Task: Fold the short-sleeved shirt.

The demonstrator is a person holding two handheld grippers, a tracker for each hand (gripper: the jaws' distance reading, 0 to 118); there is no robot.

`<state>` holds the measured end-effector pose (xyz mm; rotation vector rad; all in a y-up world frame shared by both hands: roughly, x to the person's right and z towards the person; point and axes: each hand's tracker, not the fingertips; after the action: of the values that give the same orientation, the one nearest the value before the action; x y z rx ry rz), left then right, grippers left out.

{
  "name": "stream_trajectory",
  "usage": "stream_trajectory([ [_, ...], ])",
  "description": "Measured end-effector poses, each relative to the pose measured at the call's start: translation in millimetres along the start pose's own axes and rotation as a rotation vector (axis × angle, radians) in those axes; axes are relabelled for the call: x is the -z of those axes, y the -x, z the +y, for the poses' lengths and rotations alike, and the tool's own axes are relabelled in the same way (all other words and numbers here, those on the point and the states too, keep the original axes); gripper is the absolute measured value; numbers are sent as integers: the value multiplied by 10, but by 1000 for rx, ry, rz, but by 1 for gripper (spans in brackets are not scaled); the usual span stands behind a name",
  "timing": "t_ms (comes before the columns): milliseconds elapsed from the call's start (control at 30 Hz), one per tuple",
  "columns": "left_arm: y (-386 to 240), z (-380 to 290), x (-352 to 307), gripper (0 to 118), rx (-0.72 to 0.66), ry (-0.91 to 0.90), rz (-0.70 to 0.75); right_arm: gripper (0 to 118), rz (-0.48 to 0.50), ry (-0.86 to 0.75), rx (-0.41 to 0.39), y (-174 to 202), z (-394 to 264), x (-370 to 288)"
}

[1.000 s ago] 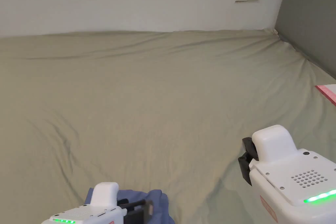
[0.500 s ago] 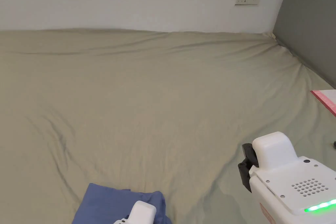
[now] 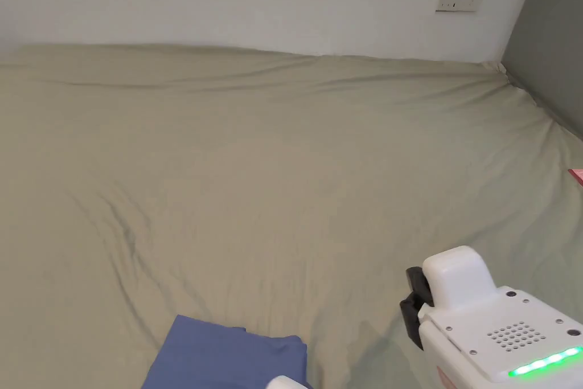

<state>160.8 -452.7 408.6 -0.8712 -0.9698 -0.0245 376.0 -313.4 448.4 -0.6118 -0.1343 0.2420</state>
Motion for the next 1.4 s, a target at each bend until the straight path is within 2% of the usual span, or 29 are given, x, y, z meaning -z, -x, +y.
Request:
stream_trajectory([
  [100,339,73,-352,0,-96,-77,61,3,114,28,19,147,-54,170],
  [200,748,115,-693,0,-151,-159,207,3,231,100,28,407,-156,432],
  [267,996,97,-891,0,-170,-179,339,3,323,159,18,646,-272,650],
  [333,1202,39,-1037,0,-221,-187,400,3,400,229,-16,904,-424,867],
  [400,1360,-33,-1146,0,-270,-203,416,3,466,314,-40,1146,-598,1076],
  [500,1533,-99,-1196,0,-310,-175,426,2,485,474,-120,1451,-877,1334],
  [533,1592,-103,-1201,0,-327,-155,411,2,458,464,-141,1496,-930,1364],
  [567,1654,-101,-1197,0,-351,-124,378,2,450,399,-125,1465,-864,1316],
  [667,1852,-66,-1134,1,-445,-67,290,2,487,499,-100,1395,-730,1379],
  [700,1947,-51,-1110,5,-479,-70,250,2,499,503,-106,1382,-724,1410],
  [733,2031,-25,-1075,10,-517,-56,203,2,511,503,-108,1367,-725,1429],
  [767,2120,0,-1032,28,-543,-38,155,2,518,503,-103,1339,-726,1429],
  [800,2226,18,-967,54,-576,-22,103,2,527,504,-87,1318,-731,1429],
  [867,2369,43,-804,118,-632,46,2,2,536,500,-70,1300,-750,1433],
  [900,2437,10,-764,114,-649,35,-60,2,541,497,-65,1283,-762,1427],
  [967,2597,-34,-613,115,-773,78,-135,2,551,495,-54,1265,-765,1432],
  [1033,2647,-75,-379,114,-871,133,-275,2,559,494,-44,1248,-780,1446],
  [1100,2627,-164,-164,104,-938,183,-388,2,564,494,-43,1247,-781,1450],
  [1133,2581,-175,-79,91,-952,176,-455,2,567,495,-46,1247,-778,1452],
  [1167,2514,-180,-22,66,-952,195,-427,2,568,496,-50,1245,-776,1458],
  [1200,2473,-184,19,35,-933,203,-363,2,570,497,-56,1245,-773,1462],
  [1267,2509,-271,68,30,-957,204,-304,2,573,498,-65,1246,-767,1467],
  [1300,2520,-302,49,30,-1028,156,-384,2,574,498,-69,1245,-765,1473],
  [1400,2387,-283,-79,29,-929,141,-285,2,583,499,-71,1210,-718,1457],
])
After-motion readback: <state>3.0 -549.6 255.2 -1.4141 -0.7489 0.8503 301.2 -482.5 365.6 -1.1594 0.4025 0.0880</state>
